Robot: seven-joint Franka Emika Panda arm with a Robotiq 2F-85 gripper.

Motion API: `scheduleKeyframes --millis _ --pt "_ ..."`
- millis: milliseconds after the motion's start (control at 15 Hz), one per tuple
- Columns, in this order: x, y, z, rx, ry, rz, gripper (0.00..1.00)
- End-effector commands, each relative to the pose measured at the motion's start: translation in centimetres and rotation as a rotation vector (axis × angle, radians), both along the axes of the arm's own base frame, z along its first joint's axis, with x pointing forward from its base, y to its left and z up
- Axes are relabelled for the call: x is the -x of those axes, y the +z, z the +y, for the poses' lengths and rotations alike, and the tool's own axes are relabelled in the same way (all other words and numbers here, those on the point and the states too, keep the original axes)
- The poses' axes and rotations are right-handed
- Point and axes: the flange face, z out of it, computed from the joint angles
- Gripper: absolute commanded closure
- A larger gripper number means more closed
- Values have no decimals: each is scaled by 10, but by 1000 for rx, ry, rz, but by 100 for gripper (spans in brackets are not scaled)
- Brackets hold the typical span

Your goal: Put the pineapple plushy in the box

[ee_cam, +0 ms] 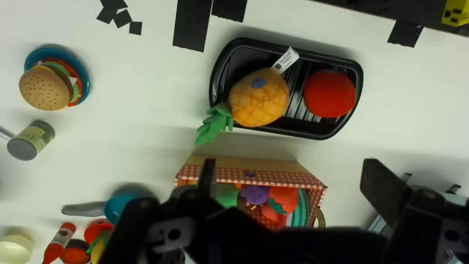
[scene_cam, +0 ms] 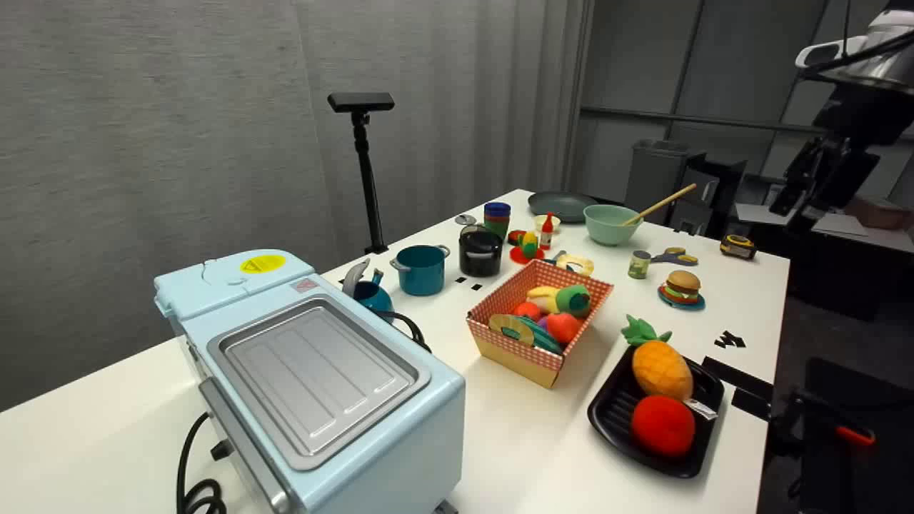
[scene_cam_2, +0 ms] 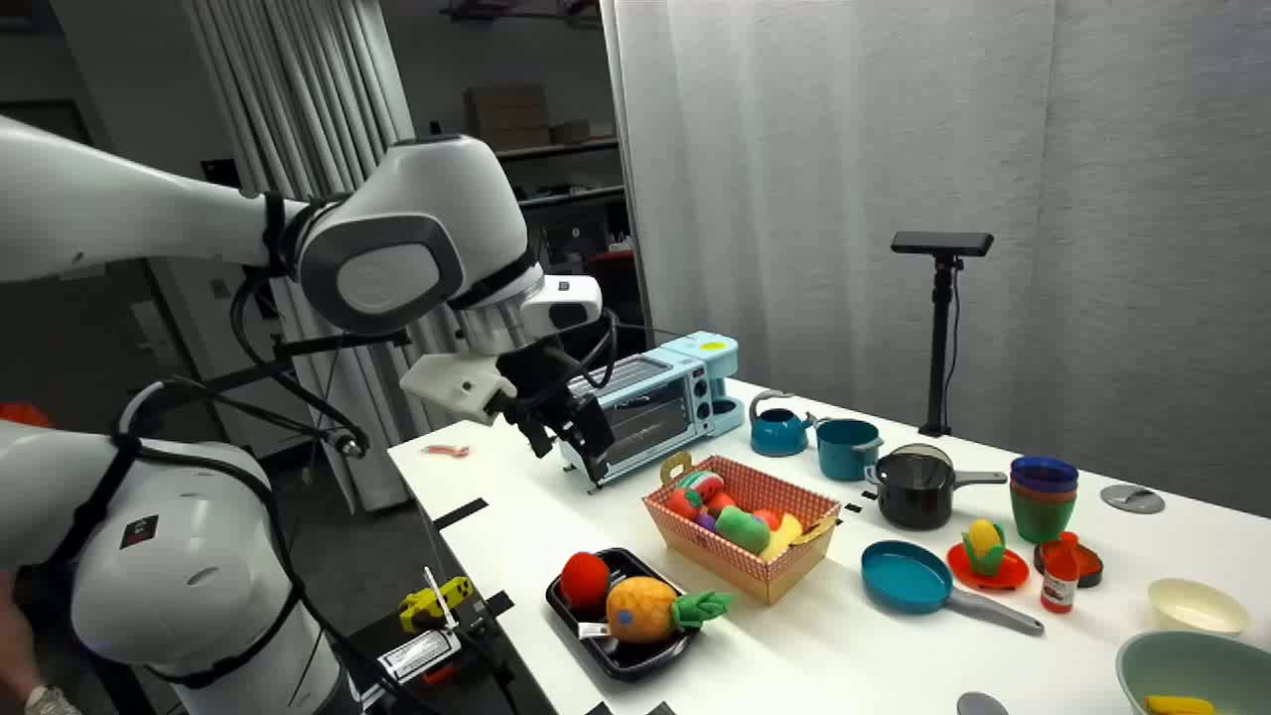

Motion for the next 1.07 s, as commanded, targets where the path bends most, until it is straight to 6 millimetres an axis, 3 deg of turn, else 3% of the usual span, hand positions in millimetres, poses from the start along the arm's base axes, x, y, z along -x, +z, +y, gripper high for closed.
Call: scheduleKeyframes --millis 0,400,1000 --pt "-1 3 -1 0 -1 3 0" --pt "-2 -6 0 -1 1 28 0" --pt "-5 -1 -1 4 -8 34 0"
